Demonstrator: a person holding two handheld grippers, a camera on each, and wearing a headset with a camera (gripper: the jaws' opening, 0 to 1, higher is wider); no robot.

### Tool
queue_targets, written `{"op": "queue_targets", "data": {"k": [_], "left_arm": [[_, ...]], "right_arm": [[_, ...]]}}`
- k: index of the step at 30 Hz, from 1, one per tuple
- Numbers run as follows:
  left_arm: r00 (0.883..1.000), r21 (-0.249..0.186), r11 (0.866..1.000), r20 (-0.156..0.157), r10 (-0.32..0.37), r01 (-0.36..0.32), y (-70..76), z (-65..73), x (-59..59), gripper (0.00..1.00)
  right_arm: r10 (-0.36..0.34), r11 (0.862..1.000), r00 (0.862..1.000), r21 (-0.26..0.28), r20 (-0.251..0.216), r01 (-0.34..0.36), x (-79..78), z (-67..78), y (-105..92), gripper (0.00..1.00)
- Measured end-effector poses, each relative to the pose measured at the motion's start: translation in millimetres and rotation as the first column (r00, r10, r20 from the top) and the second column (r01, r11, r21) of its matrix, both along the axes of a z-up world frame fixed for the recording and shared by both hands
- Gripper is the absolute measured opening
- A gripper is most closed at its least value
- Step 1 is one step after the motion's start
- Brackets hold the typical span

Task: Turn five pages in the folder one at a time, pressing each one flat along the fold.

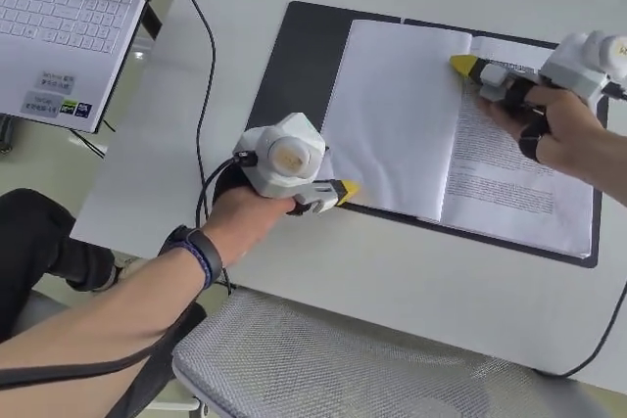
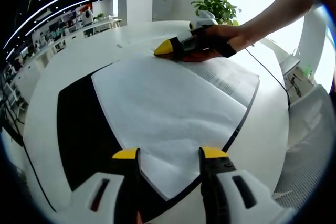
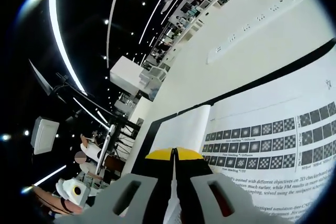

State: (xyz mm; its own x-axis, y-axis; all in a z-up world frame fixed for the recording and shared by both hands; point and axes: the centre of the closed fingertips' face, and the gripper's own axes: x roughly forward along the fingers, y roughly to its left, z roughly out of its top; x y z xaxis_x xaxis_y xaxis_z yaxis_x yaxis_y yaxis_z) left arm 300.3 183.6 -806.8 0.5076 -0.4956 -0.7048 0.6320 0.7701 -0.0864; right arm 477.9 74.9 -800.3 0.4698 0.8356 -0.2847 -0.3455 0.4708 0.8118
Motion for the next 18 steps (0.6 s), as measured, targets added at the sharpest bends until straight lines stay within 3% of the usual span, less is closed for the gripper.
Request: {"op": "queue_targets", "data": {"k": [12,18], "left_arm": [[1.0,-0.005,1.0,-0.003,0.007,-0.007,3.5,-9.1,5.5,0.43],[1.0,-0.005,1.0,-0.005,0.011,-0.011,4.4,-13.5,7.8,0.42]], "right_arm": [[0.036,0.999,0.999,0.01,0.002,-0.036,-28.6,-1.4,-3.1,0.0],[0.041,0.999,0.999,0.023,-0.002,-0.041,-59.1,5.1,0.5,0.0]]}}
